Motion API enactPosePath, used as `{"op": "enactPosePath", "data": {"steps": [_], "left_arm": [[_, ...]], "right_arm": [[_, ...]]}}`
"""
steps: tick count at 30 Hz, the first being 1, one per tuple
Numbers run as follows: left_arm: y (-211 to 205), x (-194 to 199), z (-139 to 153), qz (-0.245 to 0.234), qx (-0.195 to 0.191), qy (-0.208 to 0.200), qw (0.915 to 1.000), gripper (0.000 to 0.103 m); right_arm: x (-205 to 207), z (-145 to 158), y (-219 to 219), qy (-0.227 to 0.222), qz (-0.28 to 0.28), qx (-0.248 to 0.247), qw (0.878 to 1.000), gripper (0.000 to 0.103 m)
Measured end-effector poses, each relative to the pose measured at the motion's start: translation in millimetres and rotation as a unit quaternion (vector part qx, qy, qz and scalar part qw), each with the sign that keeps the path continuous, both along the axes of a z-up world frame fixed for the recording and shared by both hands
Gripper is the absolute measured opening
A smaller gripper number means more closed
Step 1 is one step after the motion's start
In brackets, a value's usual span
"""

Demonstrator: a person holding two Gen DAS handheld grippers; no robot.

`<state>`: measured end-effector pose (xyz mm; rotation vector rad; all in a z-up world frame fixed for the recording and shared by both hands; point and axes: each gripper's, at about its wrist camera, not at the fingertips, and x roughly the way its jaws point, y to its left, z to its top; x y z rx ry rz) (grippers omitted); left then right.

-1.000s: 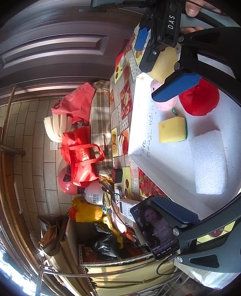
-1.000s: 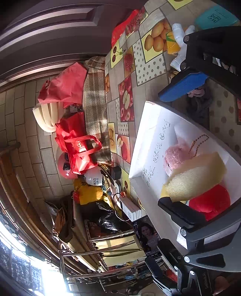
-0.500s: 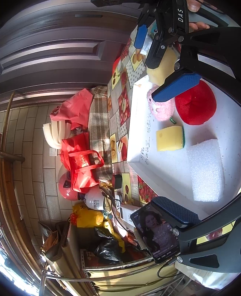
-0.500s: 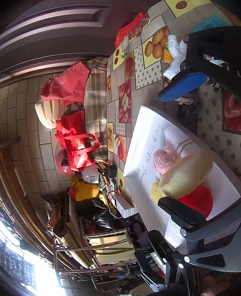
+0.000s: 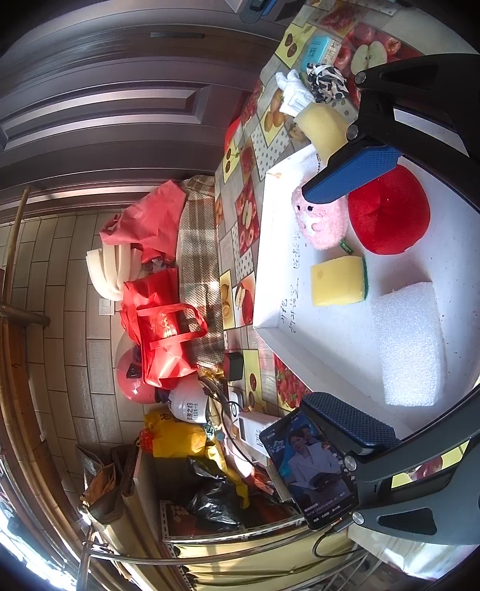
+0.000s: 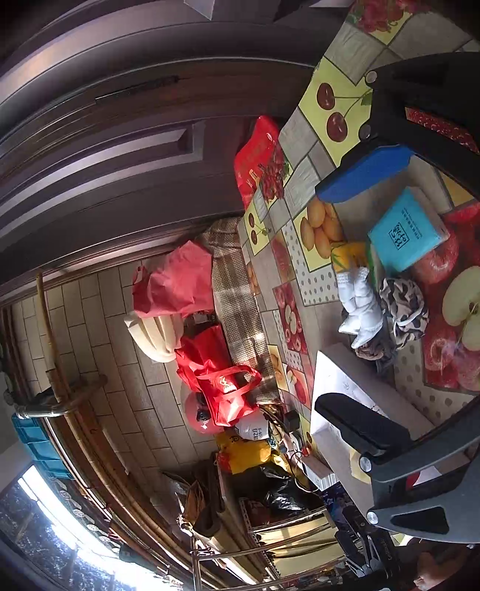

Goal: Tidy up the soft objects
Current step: 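Move the right gripper over the blue tissue pack on the table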

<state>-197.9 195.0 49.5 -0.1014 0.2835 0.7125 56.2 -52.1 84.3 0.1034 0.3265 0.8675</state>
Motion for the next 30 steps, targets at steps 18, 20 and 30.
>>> {"op": "enactPosePath", "data": {"steps": [18,20,30], "left_arm": [[1,-14,2,-0.002,-0.033,-0.04,0.9986,0.103],[11,-30,3,0.022,-0.049,-0.073,0.9959,0.103],[37,-56,-2,0.058,-0.113,-0.12,0.9847,0.103]], "right_arm": [[56,-18,-31,0.082,-0.005,-0.077,0.994,0.103],[55,-18,-31,0.079,-0.004,-0.079,0.994,0.103],[63,-21,-32,0.104,-0.007,-0.08,0.991,0.103]]}}
